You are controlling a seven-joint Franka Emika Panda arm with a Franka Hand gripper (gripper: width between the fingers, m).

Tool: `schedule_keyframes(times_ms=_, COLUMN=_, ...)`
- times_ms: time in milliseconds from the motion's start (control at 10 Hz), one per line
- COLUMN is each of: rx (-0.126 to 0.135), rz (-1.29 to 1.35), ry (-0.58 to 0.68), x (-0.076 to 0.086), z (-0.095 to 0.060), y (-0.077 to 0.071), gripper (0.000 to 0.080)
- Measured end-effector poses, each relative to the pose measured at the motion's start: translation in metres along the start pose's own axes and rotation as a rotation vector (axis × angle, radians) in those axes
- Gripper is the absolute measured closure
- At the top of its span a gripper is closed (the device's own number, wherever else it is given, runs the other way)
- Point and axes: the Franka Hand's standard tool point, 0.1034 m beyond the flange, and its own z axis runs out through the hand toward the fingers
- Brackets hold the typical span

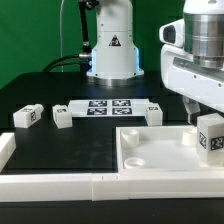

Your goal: Assemble one leg

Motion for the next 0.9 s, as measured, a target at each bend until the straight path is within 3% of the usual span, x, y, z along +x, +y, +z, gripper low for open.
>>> schedule_keyframes(times_ms=600, rx=-0.003, rz=-0.735, ry=-0.003, x=0.0044, z=0.0021, y=0.0034, gripper=0.0151)
schedule_keyframes(times_ms=900, rx=-0.02, rz=-1.053, ry=0.011, x=0.0071, z=0.0, y=0.0028, gripper=0.0151)
